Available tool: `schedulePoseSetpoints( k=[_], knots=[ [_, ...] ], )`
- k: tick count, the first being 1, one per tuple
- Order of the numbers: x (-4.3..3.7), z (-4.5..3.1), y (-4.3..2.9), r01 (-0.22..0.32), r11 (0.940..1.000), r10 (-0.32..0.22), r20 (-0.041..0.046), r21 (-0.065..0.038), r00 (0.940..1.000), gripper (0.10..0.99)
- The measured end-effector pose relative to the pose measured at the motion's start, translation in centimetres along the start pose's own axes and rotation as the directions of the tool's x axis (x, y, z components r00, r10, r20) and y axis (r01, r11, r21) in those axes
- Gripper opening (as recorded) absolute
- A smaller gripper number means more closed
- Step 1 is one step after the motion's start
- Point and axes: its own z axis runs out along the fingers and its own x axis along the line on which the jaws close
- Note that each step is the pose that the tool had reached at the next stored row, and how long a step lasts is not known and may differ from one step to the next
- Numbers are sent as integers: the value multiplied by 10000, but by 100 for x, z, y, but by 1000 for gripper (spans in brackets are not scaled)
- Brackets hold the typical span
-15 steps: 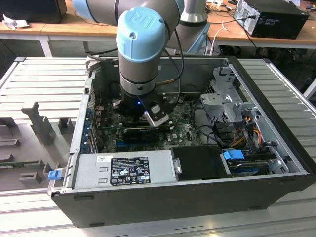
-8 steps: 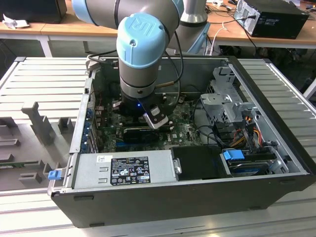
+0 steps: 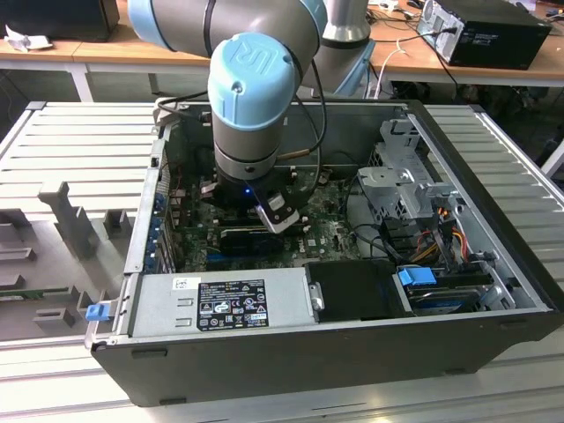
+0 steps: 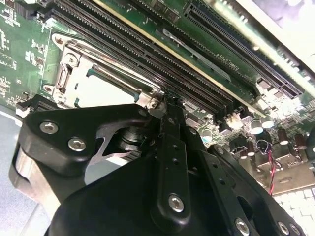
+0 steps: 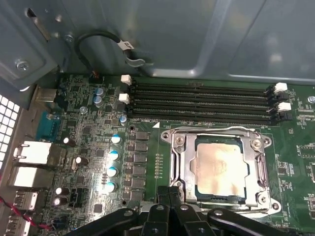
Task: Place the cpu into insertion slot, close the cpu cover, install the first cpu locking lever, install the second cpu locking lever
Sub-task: 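Install the second cpu locking lever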
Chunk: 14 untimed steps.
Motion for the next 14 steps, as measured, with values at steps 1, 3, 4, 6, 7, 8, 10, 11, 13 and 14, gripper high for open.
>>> schedulePoseSetpoints(
  k=[1,3,4,6,7,8,10,11,13,14],
  knots=[
    [2,-1,-2,-2,10000,2,2,-27,10000,106],
    [1,-11,2,-1,10000,1,5,-45,10000,106],
    [1,-21,6,0,10000,0,5,-46,10000,106],
    [1,-49,16,0,10000,0,4,-44,10000,106],
    [1,-63,21,0,10000,0,4,-44,10000,106],
    [1,-74,25,0,10000,0,4,-45,10000,106],
    [2,-100,35,0,10000,0,3,-44,10000,106],
    [2,-115,40,0,10000,0,3,-43,10000,106],
    [2,-157,56,0,10000,0,3,-43,10000,106],
    [2,-173,61,0,10000,0,3,-43,10000,106]
  ],
)
